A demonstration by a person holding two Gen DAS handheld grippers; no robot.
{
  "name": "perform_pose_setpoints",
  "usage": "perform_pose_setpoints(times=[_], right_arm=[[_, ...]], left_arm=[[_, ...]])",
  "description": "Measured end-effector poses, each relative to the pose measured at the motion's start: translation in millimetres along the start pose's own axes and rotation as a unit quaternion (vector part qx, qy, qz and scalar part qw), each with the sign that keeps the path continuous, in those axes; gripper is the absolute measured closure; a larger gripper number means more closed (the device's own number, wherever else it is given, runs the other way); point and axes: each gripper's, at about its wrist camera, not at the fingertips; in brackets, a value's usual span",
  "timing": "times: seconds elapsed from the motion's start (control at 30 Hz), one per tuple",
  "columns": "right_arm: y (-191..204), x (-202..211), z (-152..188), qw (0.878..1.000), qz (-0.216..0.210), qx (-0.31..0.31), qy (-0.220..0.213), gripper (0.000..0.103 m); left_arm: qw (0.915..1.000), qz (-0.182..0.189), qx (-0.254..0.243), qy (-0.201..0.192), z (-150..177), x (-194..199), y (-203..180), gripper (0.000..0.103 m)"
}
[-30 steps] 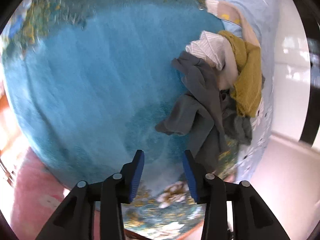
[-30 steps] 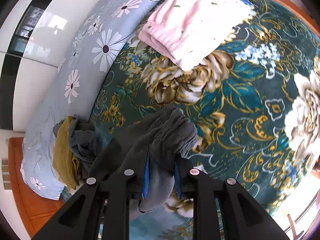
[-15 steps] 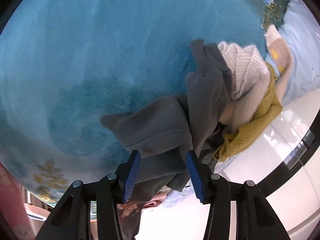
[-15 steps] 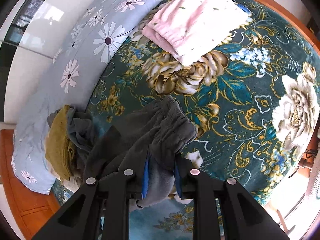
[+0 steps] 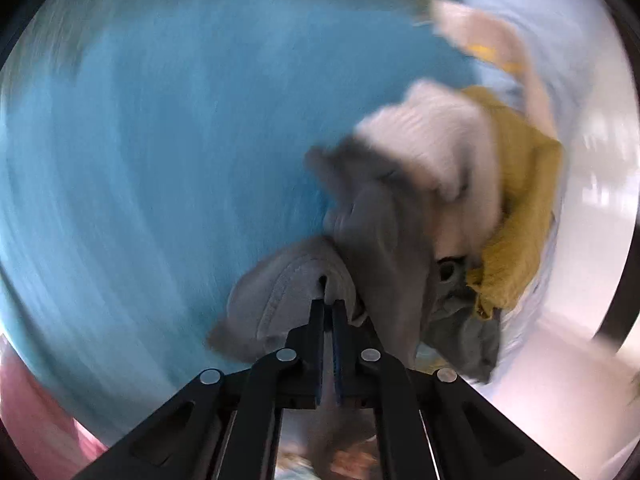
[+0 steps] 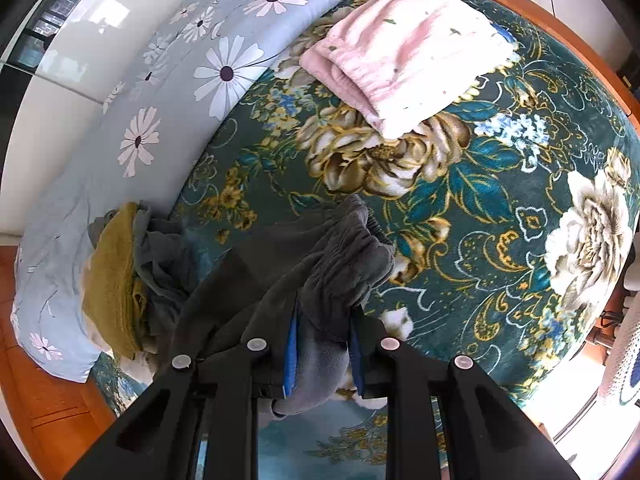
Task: Fold clothes
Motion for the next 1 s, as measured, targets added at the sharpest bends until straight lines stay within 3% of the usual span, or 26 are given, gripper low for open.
perform_pose_setpoints(times=[0.07,0.13,0.2,0.27,0.37,0.43,0.6,0.77,0.9,1.0], right_arm=[[1.7,0.2,5.6,1.0,-0.006,0.0,0.001,0.081],[1.7,0.8,13.3,1.0,-0.017,-0.004,0.0,0.081],[1.2,1.5,22.8,0.999,-0.032,-0.007,0.0,0.081],[3.0,0.3,31.4,0.999,-0.039,-0.001,0.005,0.081],[3.8,-10.5,51.7,0.999,-0.014,0.016,0.028,0.08],[-0.3,-17.3,62.7,0.999,-0.002,0.008,0.04,0.08],[-15.3,-24.2,84.4,0.998,0.027,-0.003,0.059,0.08],[-19.0,-21.4,94.8,0.997,0.039,-0.004,0.059,0.08],[-19.4,-18.9,100.6,0.997,0.056,0.0,0.054,0.08],[-29.5,-18.7,108.2,0.996,0.071,-0.012,0.051,0.08]], left_arm=[[0.9978,0.0,-0.049,-0.045,-5.1,29.2,-13.1,0.1],[0.9943,0.022,-0.073,-0.075,-10.4,58.7,-16.3,0.1],[0.9901,0.049,-0.085,-0.1,-16.5,85.8,-5.9,0.1],[0.9877,0.052,-0.095,-0.113,-20.0,98.0,18.8,0.1],[0.9941,0.007,-0.083,-0.071,-23.1,66.2,70.6,0.1],[0.9988,-0.02,-0.037,-0.026,-21.6,34.2,115.2,0.1],[0.9972,-0.049,0.035,0.043,-17.9,-7.9,184.2,0.1],[0.9971,-0.046,0.029,0.053,-21.2,-4.2,188.8,0.1],[0.9949,-0.078,-0.034,0.053,-22.4,3.5,173.0,0.1],[0.9877,-0.121,-0.064,0.075,-17.6,-3.5,174.2,0.1]])
Point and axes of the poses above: each gripper's, at about its wrist camera, not at the fingertips, and x roughly against the way its jaws point, y to its left, z to its underside, and after that the axes turned 14 degrees about -z, right-handed
